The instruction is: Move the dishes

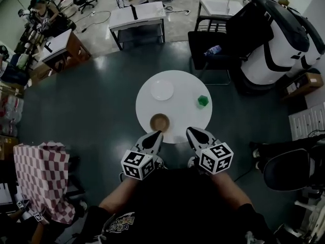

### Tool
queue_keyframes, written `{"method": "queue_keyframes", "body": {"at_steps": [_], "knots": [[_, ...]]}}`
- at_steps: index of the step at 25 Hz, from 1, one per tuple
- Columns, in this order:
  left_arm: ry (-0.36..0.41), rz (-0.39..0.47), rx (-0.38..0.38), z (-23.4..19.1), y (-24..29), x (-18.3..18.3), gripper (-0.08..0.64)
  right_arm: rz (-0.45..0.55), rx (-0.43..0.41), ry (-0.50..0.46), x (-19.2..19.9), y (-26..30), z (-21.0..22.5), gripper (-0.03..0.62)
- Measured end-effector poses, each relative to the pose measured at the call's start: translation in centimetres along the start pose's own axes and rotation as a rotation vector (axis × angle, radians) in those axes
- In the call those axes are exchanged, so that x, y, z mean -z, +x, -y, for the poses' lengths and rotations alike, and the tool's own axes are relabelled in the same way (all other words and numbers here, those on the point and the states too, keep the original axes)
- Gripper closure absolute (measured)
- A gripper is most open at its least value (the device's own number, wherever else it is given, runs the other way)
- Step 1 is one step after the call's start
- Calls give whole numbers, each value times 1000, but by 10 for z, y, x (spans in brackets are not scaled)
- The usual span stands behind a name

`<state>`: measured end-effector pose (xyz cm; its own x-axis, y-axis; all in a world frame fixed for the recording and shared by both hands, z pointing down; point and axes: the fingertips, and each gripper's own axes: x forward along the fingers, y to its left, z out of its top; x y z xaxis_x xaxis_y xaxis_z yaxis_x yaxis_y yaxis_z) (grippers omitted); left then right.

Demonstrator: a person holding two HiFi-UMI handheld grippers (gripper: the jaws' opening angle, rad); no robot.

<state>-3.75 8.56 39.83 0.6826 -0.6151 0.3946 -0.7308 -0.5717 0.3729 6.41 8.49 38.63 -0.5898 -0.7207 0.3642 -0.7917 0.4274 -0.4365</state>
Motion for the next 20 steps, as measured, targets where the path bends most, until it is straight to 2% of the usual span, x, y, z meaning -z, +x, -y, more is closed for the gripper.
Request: {"method": "queue_keyframes", "body": {"at_steps": [11, 20], "knots": [[-10, 13, -63, 55, 7, 15, 555, -23, -59, -28, 8, -42, 21, 568], [-26, 17, -81, 80, 15, 34, 555, -67, -100, -49, 24, -57, 29, 569]]}}
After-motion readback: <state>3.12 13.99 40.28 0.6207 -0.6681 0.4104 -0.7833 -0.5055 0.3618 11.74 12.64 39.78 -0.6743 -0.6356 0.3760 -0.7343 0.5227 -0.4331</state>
